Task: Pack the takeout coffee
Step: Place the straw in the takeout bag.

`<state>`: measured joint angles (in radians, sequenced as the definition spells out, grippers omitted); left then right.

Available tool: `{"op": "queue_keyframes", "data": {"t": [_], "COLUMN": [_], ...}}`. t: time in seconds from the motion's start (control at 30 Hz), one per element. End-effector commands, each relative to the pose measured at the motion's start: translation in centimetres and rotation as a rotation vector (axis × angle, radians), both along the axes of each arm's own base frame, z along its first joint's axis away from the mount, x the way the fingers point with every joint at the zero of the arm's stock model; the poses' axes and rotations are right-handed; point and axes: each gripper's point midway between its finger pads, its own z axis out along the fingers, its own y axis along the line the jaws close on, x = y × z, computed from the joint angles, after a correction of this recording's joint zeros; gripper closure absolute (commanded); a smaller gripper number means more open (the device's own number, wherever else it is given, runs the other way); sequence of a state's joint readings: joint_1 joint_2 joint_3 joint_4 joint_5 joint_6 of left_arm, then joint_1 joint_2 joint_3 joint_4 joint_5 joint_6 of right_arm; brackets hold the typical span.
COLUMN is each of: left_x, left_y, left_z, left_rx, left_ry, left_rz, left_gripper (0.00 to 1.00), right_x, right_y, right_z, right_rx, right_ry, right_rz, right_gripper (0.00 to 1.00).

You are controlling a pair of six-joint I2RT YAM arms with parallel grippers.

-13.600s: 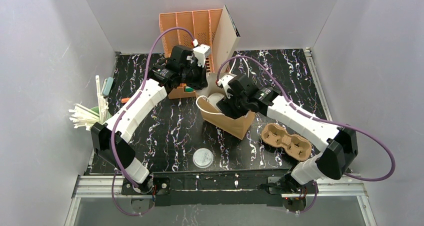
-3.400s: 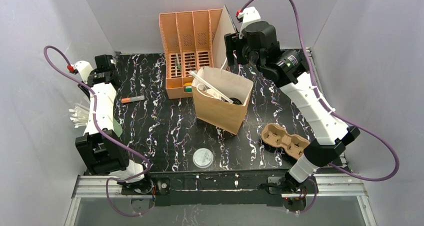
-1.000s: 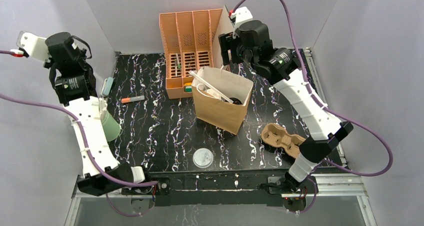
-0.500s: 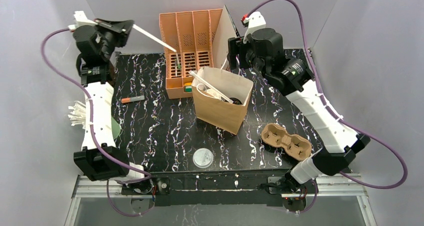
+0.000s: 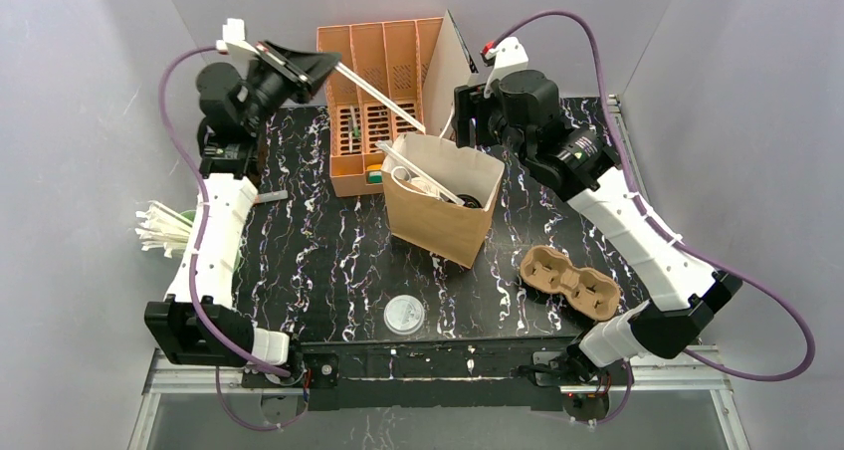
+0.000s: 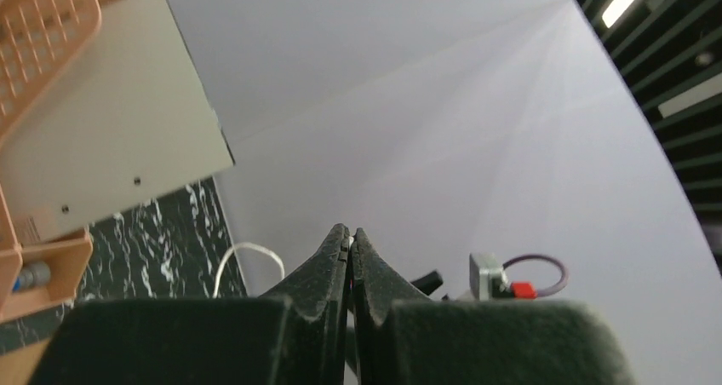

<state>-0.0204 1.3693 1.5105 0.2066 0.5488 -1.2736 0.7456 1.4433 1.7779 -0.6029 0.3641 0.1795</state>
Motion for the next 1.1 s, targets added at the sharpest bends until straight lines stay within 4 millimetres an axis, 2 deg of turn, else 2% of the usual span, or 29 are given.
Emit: {"op": "queue_keyframes", "data": {"t": [0.0,0.37,0.53,0.57,0.6,0.63,0.7,0.77,0.87,0.93,1.0,1.07], "left_x": [-2.4,-3.5,-4.6,-4.7,-4.7,-4.7,-4.9,-4.9,-5.0,-4.9,-4.5,-4.5], "left_y": [-4.3,-12.7,-15.3,-15.6,-15.8,-15.8,-15.6,-15.0,-13.2,-11.2,-8.1,-4.7], "left_z": [-3.4,-12.0,-14.7,-14.9,-15.1,-14.9,-14.2,-13.5,-12.6,-11.4,-10.3,-9.7], "left_rx": [0.074,0.281,0.376,0.385,0.394,0.399,0.412,0.453,0.581,0.668,0.748,0.807], "left_ry": [0.032,0.109,0.107,0.107,0.106,0.104,0.083,0.069,0.057,0.035,0.034,0.051], "left_rz": [-0.099,-0.199,-0.199,-0.204,-0.207,-0.202,-0.196,-0.176,-0.113,-0.036,0.107,0.261], "left_gripper": [1.00,0.99,0.97,0.95,0.87,0.75,0.60,0.48,0.29,0.17,0.03,0.02], "right_x": [-0.2,0.1,-0.2,-0.3,-0.4,-0.5,-0.8,-1.0,-1.6,-2.0,-2.3,-2.0], "right_y": [-0.9,-2.3,-3.4,-3.5,-3.7,-3.8,-4.0,-4.0,-3.9,-4.2,-4.7,-5.7], "right_z": [3.2,4.2,4.2,4.1,4.0,3.8,3.2,2.4,1.1,0.2,-0.4,-0.3], "right_rx": [0.076,0.078,0.089,0.093,0.096,0.096,0.093,0.084,0.062,0.066,0.069,0.067], "right_ry": [-0.087,-0.134,-0.131,-0.128,-0.123,-0.117,-0.099,-0.069,-0.010,0.036,0.066,0.090], "right_rz": [-0.032,-0.099,-0.141,-0.147,-0.150,-0.155,-0.160,-0.161,-0.144,-0.161,-0.185,-0.227], "right_gripper": [0.20,0.20,0.20,0.20,0.20,0.20,0.19,0.18,0.15,0.14,0.15,0.15]}}
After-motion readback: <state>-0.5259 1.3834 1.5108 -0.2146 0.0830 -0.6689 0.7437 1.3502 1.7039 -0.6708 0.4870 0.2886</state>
